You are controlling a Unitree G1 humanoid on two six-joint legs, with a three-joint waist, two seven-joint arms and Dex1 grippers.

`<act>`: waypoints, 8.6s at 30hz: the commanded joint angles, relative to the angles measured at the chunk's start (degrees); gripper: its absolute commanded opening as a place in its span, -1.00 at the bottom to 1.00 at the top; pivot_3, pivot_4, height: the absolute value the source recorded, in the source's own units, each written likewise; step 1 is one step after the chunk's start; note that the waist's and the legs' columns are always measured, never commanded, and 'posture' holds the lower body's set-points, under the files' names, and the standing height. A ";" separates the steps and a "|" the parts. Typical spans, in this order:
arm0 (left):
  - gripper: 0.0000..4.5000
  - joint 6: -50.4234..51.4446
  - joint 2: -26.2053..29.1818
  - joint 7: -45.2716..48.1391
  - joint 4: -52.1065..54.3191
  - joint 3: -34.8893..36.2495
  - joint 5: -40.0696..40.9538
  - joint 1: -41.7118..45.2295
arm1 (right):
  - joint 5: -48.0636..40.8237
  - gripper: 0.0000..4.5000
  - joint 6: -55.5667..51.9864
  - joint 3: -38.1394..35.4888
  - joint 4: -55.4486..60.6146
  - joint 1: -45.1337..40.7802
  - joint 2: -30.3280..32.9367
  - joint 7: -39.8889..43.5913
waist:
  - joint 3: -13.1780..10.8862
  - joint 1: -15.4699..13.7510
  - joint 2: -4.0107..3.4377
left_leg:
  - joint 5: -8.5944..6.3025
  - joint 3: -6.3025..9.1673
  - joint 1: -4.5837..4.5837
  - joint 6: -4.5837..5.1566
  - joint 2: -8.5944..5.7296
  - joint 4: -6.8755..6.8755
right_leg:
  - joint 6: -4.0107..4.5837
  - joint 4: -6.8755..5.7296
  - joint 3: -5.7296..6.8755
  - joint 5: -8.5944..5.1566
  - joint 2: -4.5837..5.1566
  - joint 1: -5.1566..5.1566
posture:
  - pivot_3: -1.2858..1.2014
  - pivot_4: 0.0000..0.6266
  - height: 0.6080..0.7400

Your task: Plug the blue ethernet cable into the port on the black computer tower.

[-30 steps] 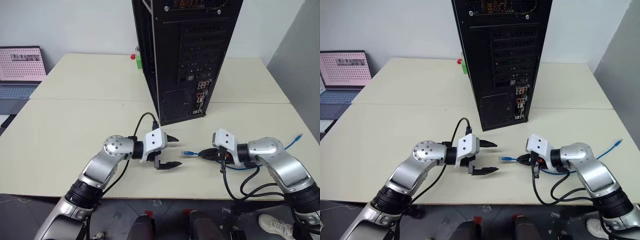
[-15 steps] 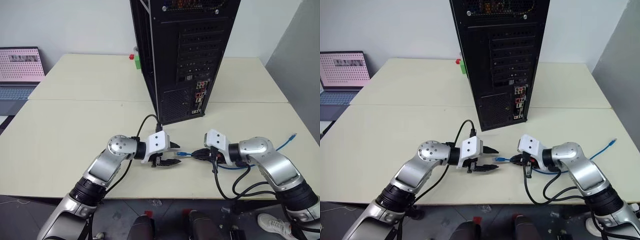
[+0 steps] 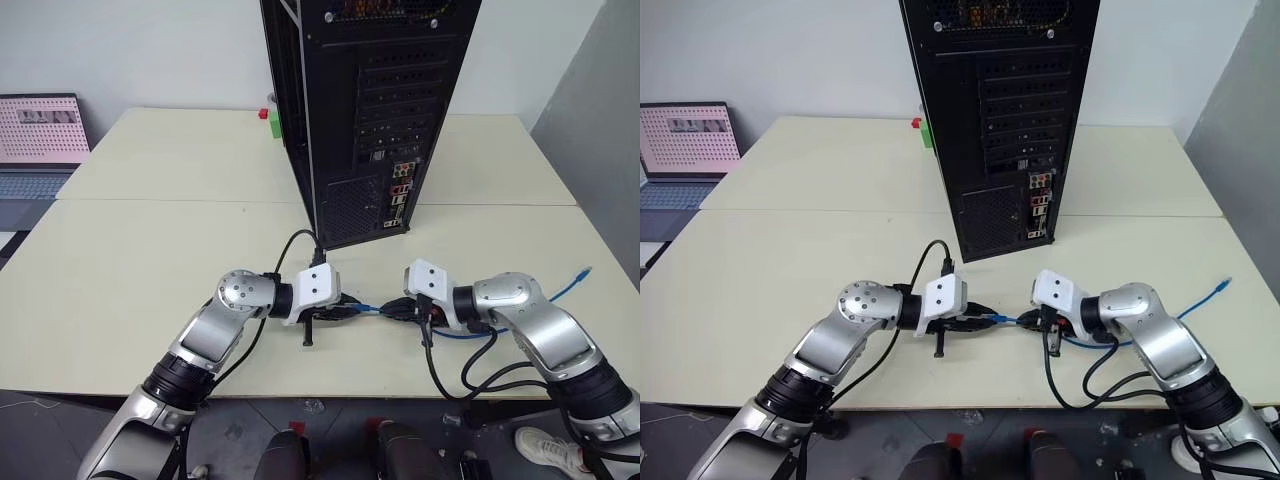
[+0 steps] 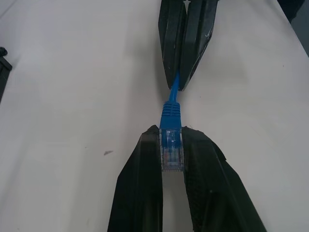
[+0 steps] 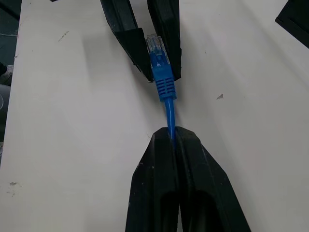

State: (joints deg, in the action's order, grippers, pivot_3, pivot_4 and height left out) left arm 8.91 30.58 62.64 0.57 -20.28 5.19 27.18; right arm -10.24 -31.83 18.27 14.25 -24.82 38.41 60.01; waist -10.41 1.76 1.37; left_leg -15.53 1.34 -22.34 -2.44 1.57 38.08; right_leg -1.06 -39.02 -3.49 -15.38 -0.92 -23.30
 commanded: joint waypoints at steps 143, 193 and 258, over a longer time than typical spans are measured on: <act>0.37 10.05 -11.88 -35.53 16.74 11.27 3.37 -3.18 | 2.71 -1.00 -8.58 -20.38 0.18 -8.32 -44.37 -66.07 | 0.03 0.28 -0.06 | 0.03 0.33 -0.33 -0.03 0.05 -0.02 | 0.02 -0.02 0.69 0.02 0.12 -0.11 | 0.03 -0.52 1.00; 0.37 10.91 -9.84 -35.76 15.34 11.62 0.10 -4.40 | 0.01 -1.00 -13.65 -16.80 7.65 -4.64 -42.31 -68.09 | 0.02 1.10 -0.07 | 0.02 0.32 -0.51 -0.03 0.08 -0.12 | 0.02 0.04 0.65 0.02 0.17 -0.29 | 0.03 -0.52 1.00; 0.37 11.31 -10.29 -36.05 15.76 11.65 -0.30 -4.34 | 3.31 -1.00 -7.96 -17.77 -1.14 -9.07 -45.17 -68.02 | 0.02 1.10 -0.07 | 0.02 0.32 -0.51 -0.03 0.08 -0.12 | 0.02 0.04 0.66 0.02 0.16 -0.30 | 0.03 -0.52 1.00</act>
State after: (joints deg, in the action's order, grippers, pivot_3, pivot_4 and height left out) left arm 20.81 20.37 26.87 15.10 -9.53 5.22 22.35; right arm -7.58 -41.66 -0.39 12.45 -32.14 -6.05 -7.73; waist -10.39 2.86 1.29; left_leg -15.51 1.65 -22.85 -2.47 1.66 37.96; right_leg -1.04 -38.98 -2.83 -15.36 -0.76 -23.60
